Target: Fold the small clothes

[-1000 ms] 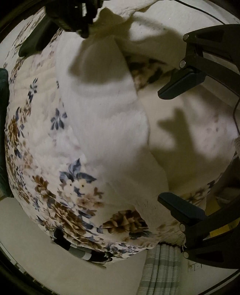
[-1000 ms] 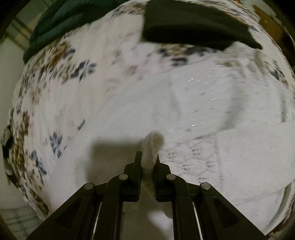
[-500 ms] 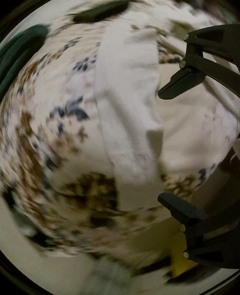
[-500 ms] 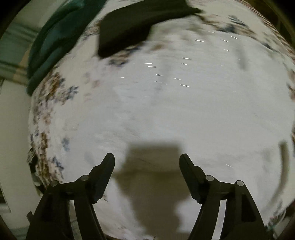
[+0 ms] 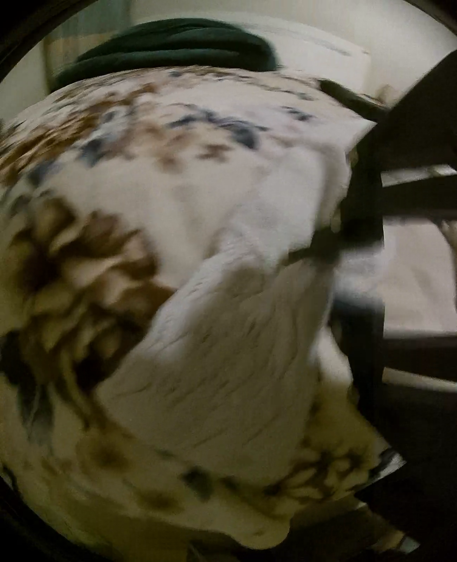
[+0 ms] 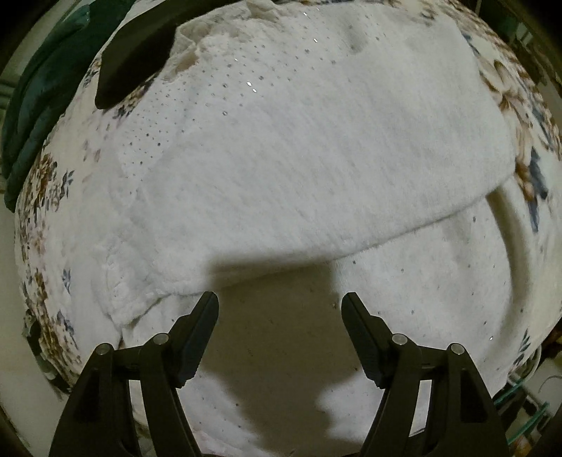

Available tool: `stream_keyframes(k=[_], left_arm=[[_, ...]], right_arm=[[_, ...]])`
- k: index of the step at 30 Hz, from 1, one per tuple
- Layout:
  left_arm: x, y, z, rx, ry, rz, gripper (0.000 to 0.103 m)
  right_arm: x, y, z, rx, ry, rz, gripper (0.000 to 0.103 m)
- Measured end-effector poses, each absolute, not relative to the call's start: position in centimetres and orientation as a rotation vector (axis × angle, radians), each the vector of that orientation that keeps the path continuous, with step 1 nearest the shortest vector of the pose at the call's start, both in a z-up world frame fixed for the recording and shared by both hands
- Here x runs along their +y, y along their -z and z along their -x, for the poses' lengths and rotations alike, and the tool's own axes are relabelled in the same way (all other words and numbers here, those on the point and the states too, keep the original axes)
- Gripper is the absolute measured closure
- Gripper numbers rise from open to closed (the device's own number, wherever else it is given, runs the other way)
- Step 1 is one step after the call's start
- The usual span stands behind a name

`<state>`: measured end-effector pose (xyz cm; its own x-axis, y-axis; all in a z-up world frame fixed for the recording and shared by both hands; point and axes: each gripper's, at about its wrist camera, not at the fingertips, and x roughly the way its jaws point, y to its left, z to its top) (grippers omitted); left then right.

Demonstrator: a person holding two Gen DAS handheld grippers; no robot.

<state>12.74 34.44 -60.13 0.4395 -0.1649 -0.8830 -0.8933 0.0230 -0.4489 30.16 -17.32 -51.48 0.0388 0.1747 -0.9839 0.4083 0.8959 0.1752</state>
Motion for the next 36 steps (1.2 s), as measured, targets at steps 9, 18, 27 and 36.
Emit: stream_keyframes(k=[9,18,27,36], left_arm=[[30.1,48.6,-20.4,0.986,-0.680,0.771,0.094],[12.9,40.5,-29.7,0.929,-0.305,0.281,0.094],[-14.0,42.9,-33.8,1.048,0.121,0.134,0.094],[-23.5,46.5,-32.6,1.175,0.169,0.026,0.067]], right_arm=[[-17.5,49.2,-31.8,1.497,0.197,-0.317,0.028],[-24.0,48.8,-31.3,1.468,0.168,-0.405,0.019],[-37.9,47.6,-30.7,1.433,0.270,-0.447,0.019],[-50.1,47.6,-28.4,1.445,0.356,-0.499,0.019]])
